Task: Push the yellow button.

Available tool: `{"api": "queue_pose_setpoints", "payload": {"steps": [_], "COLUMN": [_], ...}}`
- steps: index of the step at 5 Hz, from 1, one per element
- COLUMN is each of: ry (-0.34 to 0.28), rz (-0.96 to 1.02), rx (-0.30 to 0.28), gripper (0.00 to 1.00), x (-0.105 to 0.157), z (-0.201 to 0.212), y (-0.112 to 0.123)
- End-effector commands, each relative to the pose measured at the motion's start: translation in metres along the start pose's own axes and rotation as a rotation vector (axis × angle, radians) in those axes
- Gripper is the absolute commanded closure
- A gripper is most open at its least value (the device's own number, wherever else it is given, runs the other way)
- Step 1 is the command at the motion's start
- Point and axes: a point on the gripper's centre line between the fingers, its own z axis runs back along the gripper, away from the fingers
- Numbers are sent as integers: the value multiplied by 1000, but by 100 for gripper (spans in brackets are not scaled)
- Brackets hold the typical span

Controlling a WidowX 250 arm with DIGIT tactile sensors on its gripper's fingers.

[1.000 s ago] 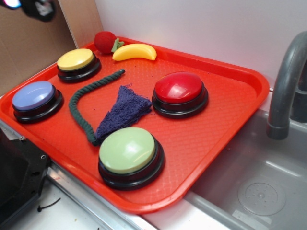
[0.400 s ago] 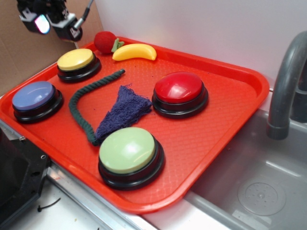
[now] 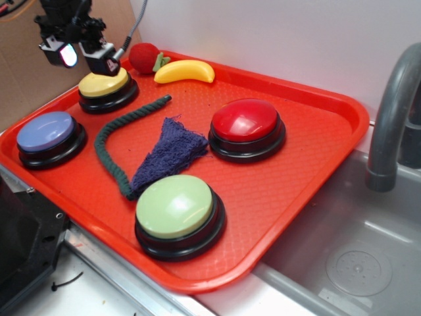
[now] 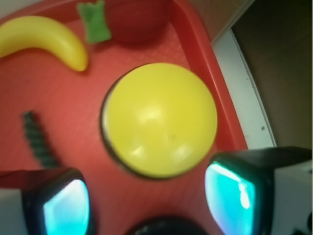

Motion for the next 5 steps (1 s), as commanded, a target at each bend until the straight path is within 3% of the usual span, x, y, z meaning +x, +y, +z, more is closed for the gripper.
{"api": "queue_pose_setpoints", "payload": {"steps": [1,3,5], "ry": [-37,1,0], "rz": [12,18,-25], "rx": [44,33,24], "gripper": [0,0,0], "x": [19,18,17], "z": [-12,-25,5], "y": [11,11,6]}}
